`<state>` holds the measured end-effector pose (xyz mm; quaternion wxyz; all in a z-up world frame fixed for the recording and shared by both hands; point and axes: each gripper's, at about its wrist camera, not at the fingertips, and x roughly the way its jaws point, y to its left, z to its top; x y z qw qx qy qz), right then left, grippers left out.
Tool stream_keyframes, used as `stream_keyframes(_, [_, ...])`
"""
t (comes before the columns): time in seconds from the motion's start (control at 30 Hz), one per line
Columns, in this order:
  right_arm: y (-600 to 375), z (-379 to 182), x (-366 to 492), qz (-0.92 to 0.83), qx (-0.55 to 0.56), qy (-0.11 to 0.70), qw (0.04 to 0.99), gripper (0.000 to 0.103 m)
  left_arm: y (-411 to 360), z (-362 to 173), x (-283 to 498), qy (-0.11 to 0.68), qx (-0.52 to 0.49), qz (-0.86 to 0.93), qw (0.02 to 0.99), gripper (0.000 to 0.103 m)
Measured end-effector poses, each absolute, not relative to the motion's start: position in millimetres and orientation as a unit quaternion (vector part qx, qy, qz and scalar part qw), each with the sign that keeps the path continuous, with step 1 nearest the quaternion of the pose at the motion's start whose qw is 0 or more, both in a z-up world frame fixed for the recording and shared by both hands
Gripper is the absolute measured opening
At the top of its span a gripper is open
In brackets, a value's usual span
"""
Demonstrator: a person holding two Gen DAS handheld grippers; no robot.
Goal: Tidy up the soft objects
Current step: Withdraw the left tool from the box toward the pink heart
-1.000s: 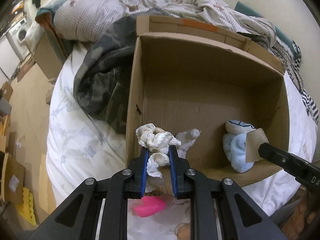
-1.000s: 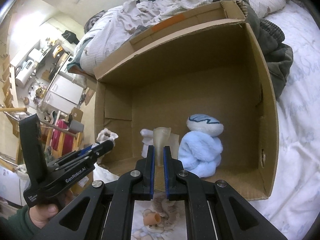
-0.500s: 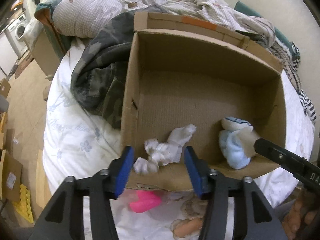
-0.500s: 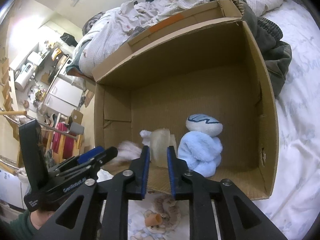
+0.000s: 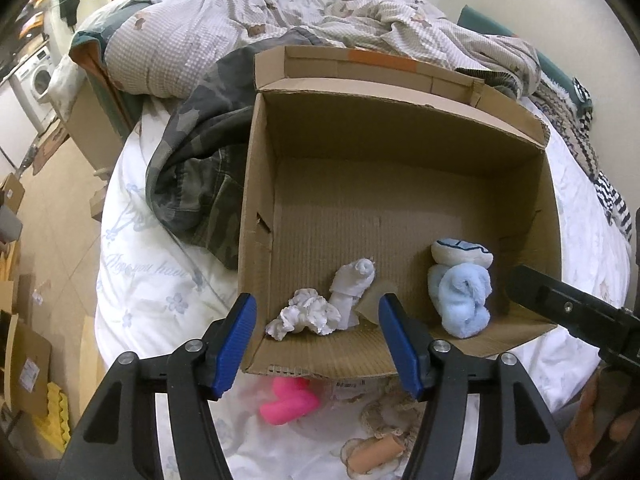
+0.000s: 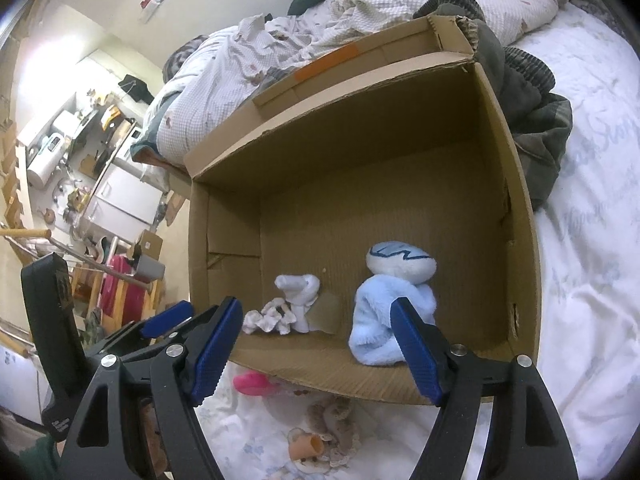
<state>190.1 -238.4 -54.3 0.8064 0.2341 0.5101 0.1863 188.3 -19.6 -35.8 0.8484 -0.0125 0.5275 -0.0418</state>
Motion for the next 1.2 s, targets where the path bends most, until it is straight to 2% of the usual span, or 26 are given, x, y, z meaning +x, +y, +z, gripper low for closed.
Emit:
stream_keyframes(0.57, [-243.7, -49.5, 176.4, 0.176, 0.234, 0.504, 0.812, 0.081, -7.7, -19.7, 168.3, 0.504, -0.008, -0.027, 0.863, 0.06])
stream_keyframes(1.2, [-239.7, -45.0, 139.9, 0.184, 0.228, 0.507, 0.811, 0.081, 25.5, -23.0, 137.1, 0.521, -0.023, -0.018, 0.853, 0.061])
